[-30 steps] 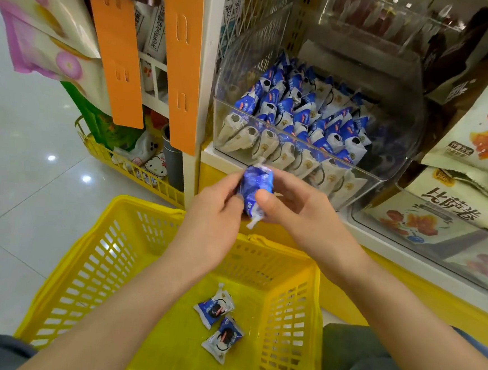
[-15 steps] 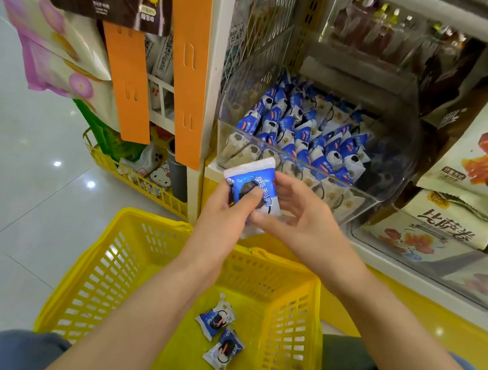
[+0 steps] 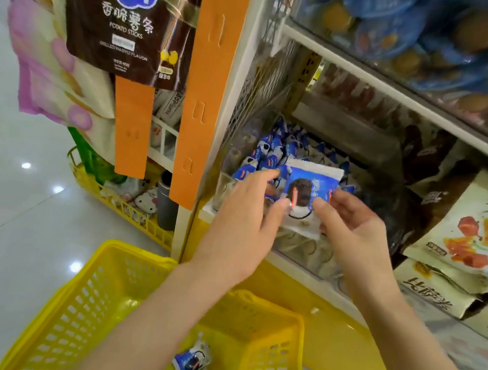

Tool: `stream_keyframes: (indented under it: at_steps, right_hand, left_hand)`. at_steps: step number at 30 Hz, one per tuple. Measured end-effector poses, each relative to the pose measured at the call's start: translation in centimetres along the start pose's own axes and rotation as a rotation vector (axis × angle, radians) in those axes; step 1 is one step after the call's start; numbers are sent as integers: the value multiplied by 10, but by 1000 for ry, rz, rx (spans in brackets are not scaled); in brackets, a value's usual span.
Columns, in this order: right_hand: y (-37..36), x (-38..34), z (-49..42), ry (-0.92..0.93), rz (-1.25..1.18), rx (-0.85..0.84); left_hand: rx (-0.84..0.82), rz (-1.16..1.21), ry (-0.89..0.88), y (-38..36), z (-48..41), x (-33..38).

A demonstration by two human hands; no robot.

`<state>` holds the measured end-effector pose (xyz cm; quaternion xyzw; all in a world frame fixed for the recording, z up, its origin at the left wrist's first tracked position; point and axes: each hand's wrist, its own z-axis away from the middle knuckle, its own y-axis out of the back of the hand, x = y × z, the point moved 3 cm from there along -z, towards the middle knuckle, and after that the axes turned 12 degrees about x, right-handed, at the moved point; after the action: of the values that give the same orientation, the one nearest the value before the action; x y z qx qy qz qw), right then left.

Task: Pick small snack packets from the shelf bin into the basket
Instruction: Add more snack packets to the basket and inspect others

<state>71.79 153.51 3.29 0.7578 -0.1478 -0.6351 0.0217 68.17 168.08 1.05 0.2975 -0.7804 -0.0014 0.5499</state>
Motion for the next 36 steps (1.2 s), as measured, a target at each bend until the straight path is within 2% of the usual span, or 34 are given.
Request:
stream_keyframes:
  at_steps: [4, 7, 13, 19, 21, 25, 28, 30, 33, 36]
  right_hand:
    - [-5, -10, -67, 205, 241, 242]
    - [-13, 0, -112, 280, 574, 295]
    - [-21, 34, -143, 218, 907, 155]
    - [-28, 32, -156, 59, 1261, -52]
    - [-34, 33, -158, 3, 1250, -100]
    - [-44, 42, -155, -118, 1005, -91]
    - [-41, 46, -156, -192, 955, -123]
    - [-36, 43, -160, -168, 958, -117]
    - [-24, 38, -168, -59, 1024, -8]
    - [-12, 41, -171, -73, 1117, 20]
  left_hand:
    - [-44, -366, -236, 3, -28, -12]
    - [-123, -559, -354, 1, -31, -24]
    - [26, -515, -534, -2, -29, -39]
    - [67, -471, -558, -3, -29, -42]
    - [68, -476, -558, -3, -29, -42]
    - [51, -492, -549, -3, -29, -41]
    - [53, -499, -553, -3, -29, -40]
    - [54, -496, -553, -3, -30, -40]
    - [50, -499, -552, -3, -29, -41]
    - [35, -492, -548, -2, -30, -40]
